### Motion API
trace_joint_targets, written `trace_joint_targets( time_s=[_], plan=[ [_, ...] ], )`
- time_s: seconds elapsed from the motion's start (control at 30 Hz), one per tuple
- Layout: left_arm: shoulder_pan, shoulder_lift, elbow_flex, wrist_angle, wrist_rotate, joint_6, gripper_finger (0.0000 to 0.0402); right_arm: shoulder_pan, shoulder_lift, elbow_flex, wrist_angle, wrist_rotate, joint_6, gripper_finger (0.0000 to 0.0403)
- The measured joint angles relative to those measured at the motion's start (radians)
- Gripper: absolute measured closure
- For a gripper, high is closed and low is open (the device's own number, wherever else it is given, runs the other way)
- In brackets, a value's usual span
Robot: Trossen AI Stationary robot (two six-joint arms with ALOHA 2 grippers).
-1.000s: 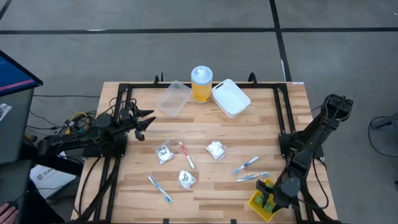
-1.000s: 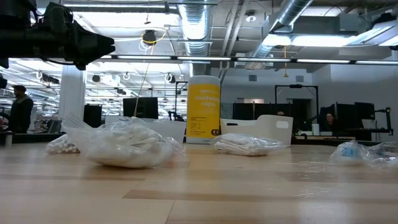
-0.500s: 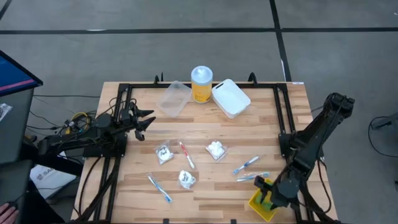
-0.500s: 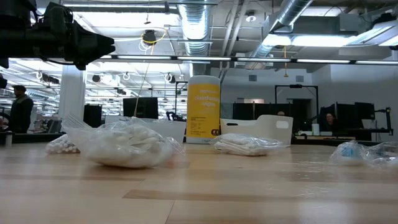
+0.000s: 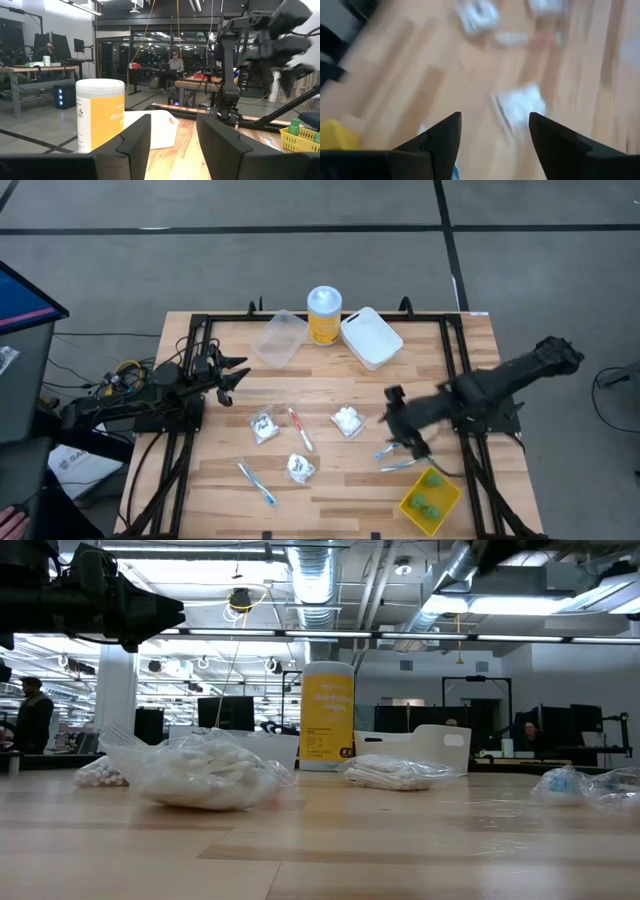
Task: Pick & Place Travel size toiletries
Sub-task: Put the top right blue toothbrush into the white bin
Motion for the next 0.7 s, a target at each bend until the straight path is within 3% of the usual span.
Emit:
trace_joint_targets(
  time_s=[0.13, 0.3, 0.7],
  plan=[
    [0.0, 0.0, 0.0, 0.001, 0.0, 0.0, 0.0247, -0.108, 0.126, 0.015, -0.082, -0.086, -0.02, 0.0179],
    [0.0, 0.0, 0.0, 0.008, -0.001, 0.0, 0.0247, -0.155, 0.267, 0.014, -0.157, -0.107, -0.081, 0.0179],
    [0.0, 0.0, 0.0, 0.015, -0.004, 0.0, 0.0247, -0.098, 0.416, -0.058, -0.161, -0.253, 0.005, 0.018]
  ],
)
